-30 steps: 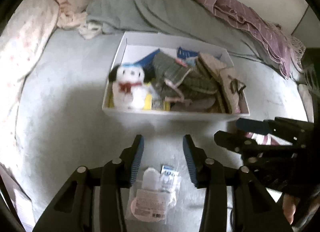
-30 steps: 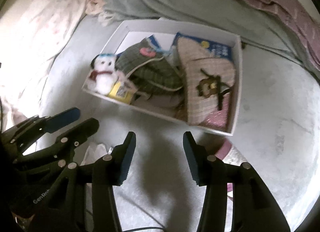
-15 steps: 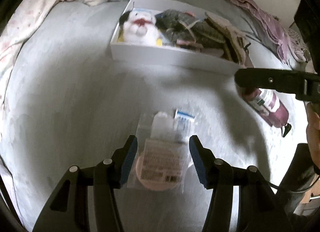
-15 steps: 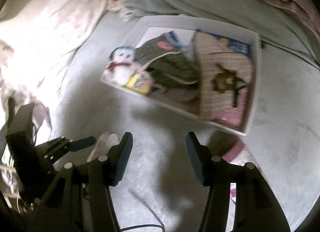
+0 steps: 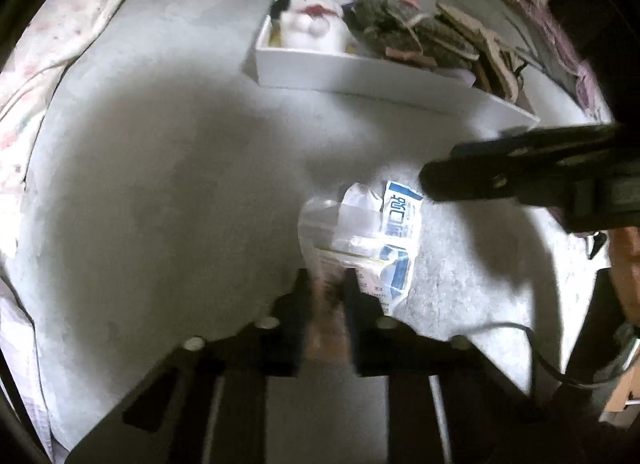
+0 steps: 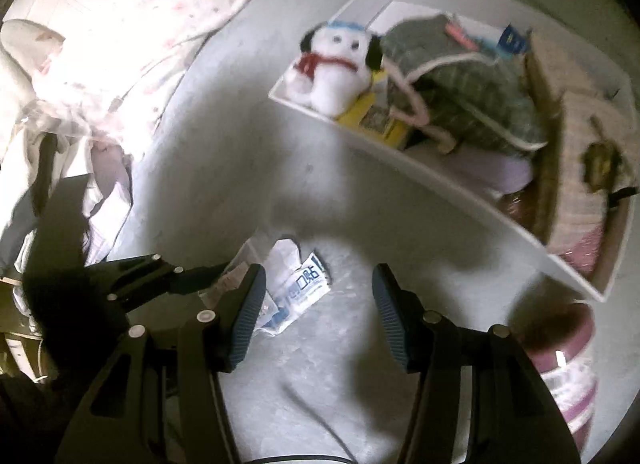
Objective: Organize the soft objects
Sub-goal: 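Grasp the clear plastic bag with the left tool while the right tool grasps the white-blue packet, then carry the clear bag and white-blue packet over the white box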
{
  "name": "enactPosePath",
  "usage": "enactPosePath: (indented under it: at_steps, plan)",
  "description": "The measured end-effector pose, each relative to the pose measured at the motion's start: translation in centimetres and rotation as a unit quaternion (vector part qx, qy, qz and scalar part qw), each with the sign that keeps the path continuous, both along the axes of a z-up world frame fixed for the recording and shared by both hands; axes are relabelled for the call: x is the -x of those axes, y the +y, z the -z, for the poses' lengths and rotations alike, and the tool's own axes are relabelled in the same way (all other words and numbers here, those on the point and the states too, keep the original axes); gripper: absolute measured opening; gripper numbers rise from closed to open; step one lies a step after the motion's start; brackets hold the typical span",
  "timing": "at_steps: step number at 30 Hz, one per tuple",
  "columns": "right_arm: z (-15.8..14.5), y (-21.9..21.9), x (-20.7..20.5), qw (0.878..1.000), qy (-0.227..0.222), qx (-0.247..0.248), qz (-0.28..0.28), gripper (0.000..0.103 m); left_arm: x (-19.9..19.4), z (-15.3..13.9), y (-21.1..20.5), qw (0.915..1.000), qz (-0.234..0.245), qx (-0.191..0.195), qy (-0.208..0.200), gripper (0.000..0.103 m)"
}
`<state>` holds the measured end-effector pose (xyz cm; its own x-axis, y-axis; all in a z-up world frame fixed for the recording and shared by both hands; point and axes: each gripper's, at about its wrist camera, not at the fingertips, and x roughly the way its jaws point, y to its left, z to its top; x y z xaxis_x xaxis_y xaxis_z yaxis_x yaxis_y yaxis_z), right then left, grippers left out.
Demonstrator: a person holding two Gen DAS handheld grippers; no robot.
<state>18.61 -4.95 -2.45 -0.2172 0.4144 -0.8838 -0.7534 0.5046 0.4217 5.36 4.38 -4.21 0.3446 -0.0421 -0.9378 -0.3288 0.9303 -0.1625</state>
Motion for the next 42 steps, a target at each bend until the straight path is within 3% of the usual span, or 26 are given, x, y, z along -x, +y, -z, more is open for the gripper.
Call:
enactPosePath:
  at_steps: [6,9,13,19,29,34,42]
  plan:
    - [1.6,1.1,0.4,0.999,0.023,0.024,0.001,0.053,1.7,-1.4,2.3,0.9992,-0.034,-0.009,-0.019,0.007]
    - [2.1,1.4,0.6,0.999,0.018,0.038,-0.002,0.046,1.9,-1.8,3.4,0.9979,-0.056,-0.014,-0.027,0.006]
    - [2.5,1.4,0.4,0.999,0.010,0.047,0.007,0.029,2.6,-1.8,5.3,0.9962,-0.079,-0.013,-0.035,0.006]
    - [2.2,2.3,1.3,0.999,-0.004,0.034,-0.023,0.004,3.1,-1.9,5.6,0.9948,-0.088,-0.004,-0.050,0.006]
    - [-0.1,0.8,-0.3,1.000,-0.009,-0.016,0.015,0.003,1.8,-3.8,5.0,0.9931,-0.080,0.007,-0.086,0.005]
    - [-2.1,-1.1,-2.0,0.997,-0.026,-0.043,0.063,0.003,0.3,-6.5,3.8,0.9895,-0.060,0.006,-0.131,0.005]
    - [-5.3,-5.4,-4.4,0.981,-0.051,-0.100,0.161,0.003,-4.8,-8.5,1.7,0.9858,-0.025,0.022,-0.165,0.005]
